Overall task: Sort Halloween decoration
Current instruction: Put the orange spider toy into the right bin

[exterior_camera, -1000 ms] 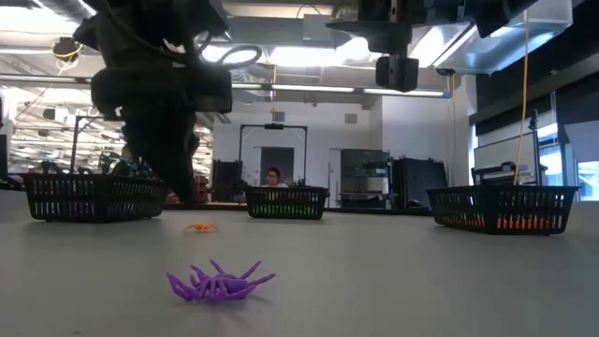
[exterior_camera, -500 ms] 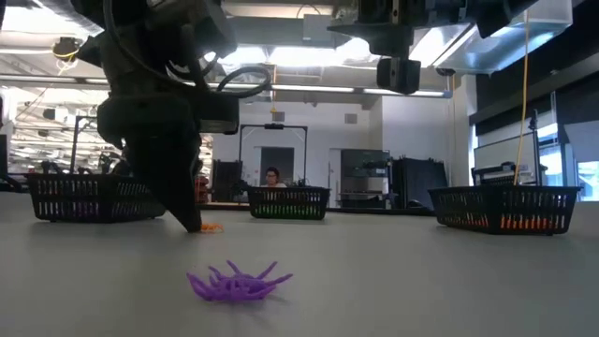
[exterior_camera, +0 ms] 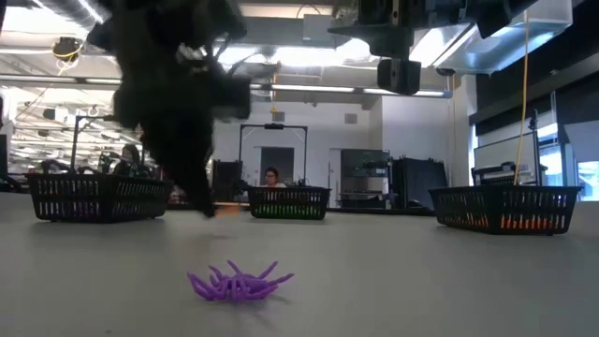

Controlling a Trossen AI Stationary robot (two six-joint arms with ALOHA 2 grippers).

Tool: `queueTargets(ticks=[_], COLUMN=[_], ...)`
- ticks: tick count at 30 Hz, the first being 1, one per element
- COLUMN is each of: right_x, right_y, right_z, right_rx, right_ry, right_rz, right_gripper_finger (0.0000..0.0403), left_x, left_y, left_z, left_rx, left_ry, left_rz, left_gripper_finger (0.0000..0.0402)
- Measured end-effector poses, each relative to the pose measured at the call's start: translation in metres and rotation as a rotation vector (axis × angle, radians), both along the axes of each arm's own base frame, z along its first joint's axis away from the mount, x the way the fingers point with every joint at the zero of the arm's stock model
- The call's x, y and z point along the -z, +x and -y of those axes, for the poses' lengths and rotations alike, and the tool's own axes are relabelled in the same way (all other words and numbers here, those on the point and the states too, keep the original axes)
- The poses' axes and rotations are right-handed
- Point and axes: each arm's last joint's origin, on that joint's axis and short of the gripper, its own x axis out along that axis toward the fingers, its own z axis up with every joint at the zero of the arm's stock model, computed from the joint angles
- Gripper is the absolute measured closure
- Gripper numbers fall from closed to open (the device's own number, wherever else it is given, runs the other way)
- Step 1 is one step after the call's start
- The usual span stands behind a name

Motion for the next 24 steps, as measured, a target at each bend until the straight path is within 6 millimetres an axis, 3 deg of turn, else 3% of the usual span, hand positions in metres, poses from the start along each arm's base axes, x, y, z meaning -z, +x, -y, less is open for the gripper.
queueTargets(ticks=[5,12,17,24], right_x=[0.001,0.016,0.015,0.007], right_y=[0.000,-0.005,-0.004,0.000], right_z=[0.001,0.005,0.006,0.005], right_rx=[0.035,0.149,0.190,0.191], right_ry=[-0.013,-0.043,-0.037,-0.007], right_rz=[-0.011,-0.180,-0.166,-0.068], right_gripper_finger=[0.0258,0.0258,0.0258,0.0258], left_x=[-0.033,-0.099,-0.138,-0.149], left_y=[0.015,0.034,0.046,0.051], left_z=[0.007,0.023,0.029,0.021], left_rx=[0.064,0.156,0.174,0.153], left_ry=[0.101,0.295,0.351,0.367], left_rz=[0.023,0.064,0.175,0.206], left_gripper_finger=[0.0401,0.0401,0.0401,0.0401])
